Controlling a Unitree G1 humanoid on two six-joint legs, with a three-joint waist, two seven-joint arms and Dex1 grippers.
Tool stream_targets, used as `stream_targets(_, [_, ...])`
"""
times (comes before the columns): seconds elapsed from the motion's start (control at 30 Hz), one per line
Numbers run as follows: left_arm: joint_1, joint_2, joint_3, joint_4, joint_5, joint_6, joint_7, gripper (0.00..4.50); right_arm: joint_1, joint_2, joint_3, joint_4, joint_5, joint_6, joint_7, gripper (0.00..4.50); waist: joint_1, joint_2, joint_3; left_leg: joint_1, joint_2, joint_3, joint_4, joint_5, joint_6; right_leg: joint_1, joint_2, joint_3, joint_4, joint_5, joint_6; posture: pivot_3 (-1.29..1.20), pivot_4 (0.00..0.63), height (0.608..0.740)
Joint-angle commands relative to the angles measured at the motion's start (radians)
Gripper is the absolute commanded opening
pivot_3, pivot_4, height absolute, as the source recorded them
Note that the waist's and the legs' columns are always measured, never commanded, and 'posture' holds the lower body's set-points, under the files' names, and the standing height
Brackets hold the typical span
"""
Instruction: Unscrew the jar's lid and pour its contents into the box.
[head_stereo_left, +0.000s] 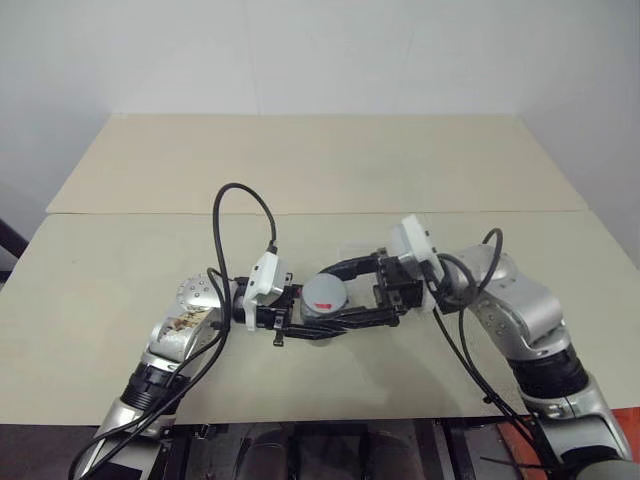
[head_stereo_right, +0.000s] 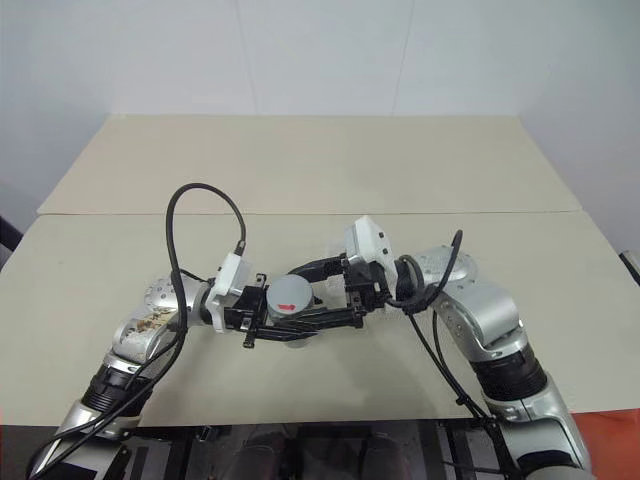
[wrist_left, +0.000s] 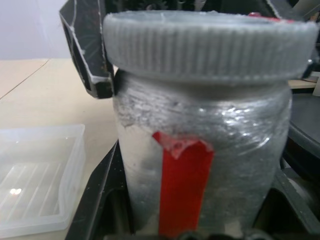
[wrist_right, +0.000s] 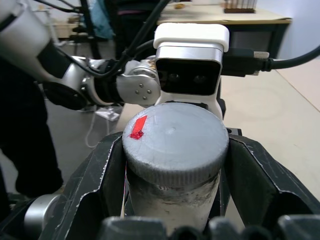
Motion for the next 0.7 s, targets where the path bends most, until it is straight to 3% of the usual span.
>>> stream_targets(0.03, [0.002,0.025,0.056,-0.029,-0.044,-0.018,-0.02,1.97,-0.001,-0.037,-0.055,0.048,0.014,-0.013,0.054,2.8,0.0,0.0,0.0,0.0,0.0,0.0,0.0,0.0,0.0,0.0,0.0,0.0,0.0,0.0,0.0,0.0,0.15,0.74])
stream_targets(0.07, [0.004,0.02,0.058,-0.022,-0.043,-0.022,-0.011,1.97,-0.001,-0.037,-0.062,0.046,0.019,-0.008,0.047,2.8,0.0,0.0,0.0,0.0,0.0,0.0,0.0,0.0,0.0,0.0,0.0,0.0,0.0,0.0,0.0,0.0,0.15,0.74])
stream_targets(0.23, [0.011,0.006,0.068,-0.004,-0.035,-0.037,0.011,1.97,0.018,-0.045,-0.077,0.005,-0.006,-0.01,-0.009,4.34,0.001,0.0,0.0,0.0,0.001,0.0,0.001,0.0,0.0,0.0,0.0,0.0,0.0,0.0,0.0,0.0,0.15,0.74])
stream_targets(0.27, [0.012,0.004,0.07,0.001,-0.032,-0.038,0.013,1.97,0.033,-0.038,-0.105,-0.012,0.014,-0.009,-0.033,4.47,0.001,0.0,0.0,0.0,0.001,0.0,0.001,0.0,0.0,0.0,0.0,0.0,0.0,0.0,0.0,0.0,0.15,0.74])
stream_targets(0.57, [0.008,-0.016,0.098,0.07,0.033,-0.08,0.114,1.97,0.178,-0.03,-0.262,-0.324,0.038,0.105,-0.381,4.47,0.002,0.0,0.0,-0.001,0.001,0.0,0.001,0.0,0.0,0.0,0.0,0.0,0.001,0.0,0.0,0.0,0.15,0.74])
stream_targets(0.7, [-0.015,-0.044,0.107,0.109,0.064,-0.101,0.185,1.97,0.213,0.032,-0.213,-0.465,-0.045,0.147,-0.594,4.47,0.0,0.0,0.0,0.0,0.001,0.0,0.001,0.0,0.0,0.0,0.0,0.0,0.002,0.0,0.0,0.0,0.15,0.74])
